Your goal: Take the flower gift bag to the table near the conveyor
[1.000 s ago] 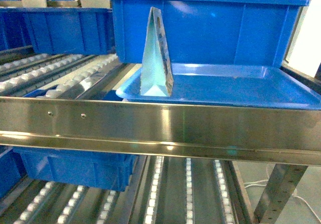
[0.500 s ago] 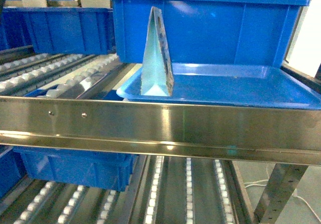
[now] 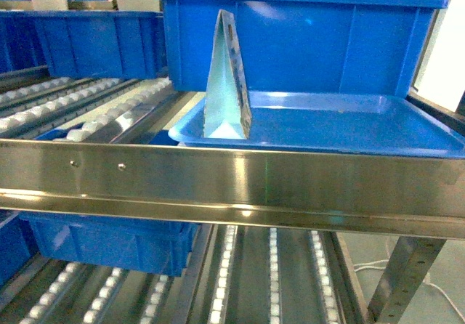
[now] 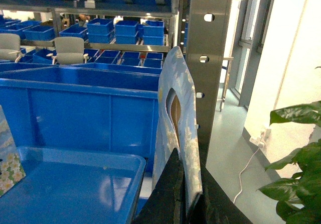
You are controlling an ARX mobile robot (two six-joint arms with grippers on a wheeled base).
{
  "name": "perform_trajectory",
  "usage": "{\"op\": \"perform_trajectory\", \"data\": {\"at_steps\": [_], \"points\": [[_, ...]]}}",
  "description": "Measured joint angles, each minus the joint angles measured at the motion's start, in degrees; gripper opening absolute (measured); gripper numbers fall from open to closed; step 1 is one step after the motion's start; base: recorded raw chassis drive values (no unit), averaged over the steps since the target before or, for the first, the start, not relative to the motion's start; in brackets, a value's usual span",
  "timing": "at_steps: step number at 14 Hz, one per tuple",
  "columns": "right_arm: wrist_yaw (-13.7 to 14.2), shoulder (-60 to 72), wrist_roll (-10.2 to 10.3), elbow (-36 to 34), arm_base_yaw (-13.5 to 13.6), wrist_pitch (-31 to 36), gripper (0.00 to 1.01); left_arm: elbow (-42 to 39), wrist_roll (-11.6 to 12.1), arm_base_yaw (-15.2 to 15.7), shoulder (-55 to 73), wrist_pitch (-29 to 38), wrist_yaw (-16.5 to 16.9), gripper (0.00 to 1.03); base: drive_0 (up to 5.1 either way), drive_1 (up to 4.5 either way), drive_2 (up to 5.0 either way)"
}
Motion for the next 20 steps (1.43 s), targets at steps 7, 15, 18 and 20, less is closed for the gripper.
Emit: {"op": "perform_trajectory", "data": {"at_steps": [7,15,18,20], "points": [[0.0,0.0,0.0,0.0,0.0,0.0,0.02,19.9,0.2,-9.4,13.4,-6.9,-6.5,0.98,0.0,0.0,0.0],[0.0,0.0,0.0,0.0,0.0,0.0,0.02,27.7,-0.9,-16.3,29.3,-15.0,-21.9,0.37,0.0,0.0,0.0],[0.0,0.0,0.0,0.0,0.0,0.0,0.02,27.2,-0.1,-17.3,29.3,-13.7,-22.8,0.01,0.0,0.0,0.0],[0.0,0.0,0.0,0.0,0.0,0.0,0.02,26.1,0.6,-17.9,28.8,-12.8,-23.6,0.02,0.0,0.0,0.0]]}}
